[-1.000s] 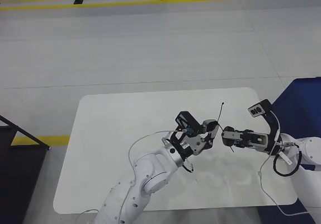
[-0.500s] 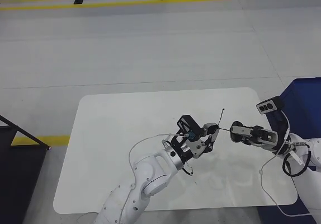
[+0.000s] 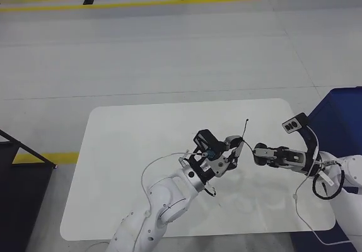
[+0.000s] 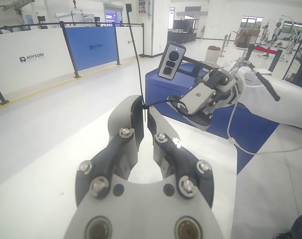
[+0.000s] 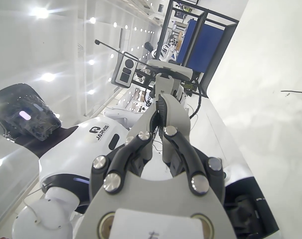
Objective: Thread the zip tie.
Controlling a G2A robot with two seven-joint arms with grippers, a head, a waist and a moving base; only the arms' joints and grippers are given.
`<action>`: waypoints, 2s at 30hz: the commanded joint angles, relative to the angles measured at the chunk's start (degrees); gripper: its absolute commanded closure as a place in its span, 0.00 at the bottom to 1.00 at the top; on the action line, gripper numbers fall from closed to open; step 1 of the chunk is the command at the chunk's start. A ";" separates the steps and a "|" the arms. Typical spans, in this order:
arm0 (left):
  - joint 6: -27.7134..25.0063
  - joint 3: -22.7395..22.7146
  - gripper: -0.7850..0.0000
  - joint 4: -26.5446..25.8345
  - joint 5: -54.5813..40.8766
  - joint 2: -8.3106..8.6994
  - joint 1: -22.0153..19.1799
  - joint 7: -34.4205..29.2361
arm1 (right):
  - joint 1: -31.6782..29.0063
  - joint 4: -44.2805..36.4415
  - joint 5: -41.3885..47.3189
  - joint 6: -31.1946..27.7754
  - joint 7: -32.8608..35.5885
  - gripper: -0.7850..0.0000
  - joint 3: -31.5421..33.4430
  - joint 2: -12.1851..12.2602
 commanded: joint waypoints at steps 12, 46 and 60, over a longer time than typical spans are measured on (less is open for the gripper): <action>2.76 -0.11 1.00 -0.22 3.87 0.06 0.20 1.40 | 2.43 3.36 2.00 -2.17 2.62 0.66 0.43 0.03; 0.19 0.82 0.86 0.94 -0.76 -0.34 -1.07 -1.92 | 3.08 2.96 -2.43 -8.47 -0.42 1.00 -3.31 -0.52; -0.13 0.34 0.56 0.96 -0.73 -0.17 -0.57 -1.86 | 3.08 3.09 -1.31 -7.43 -1.29 1.00 -3.33 -0.60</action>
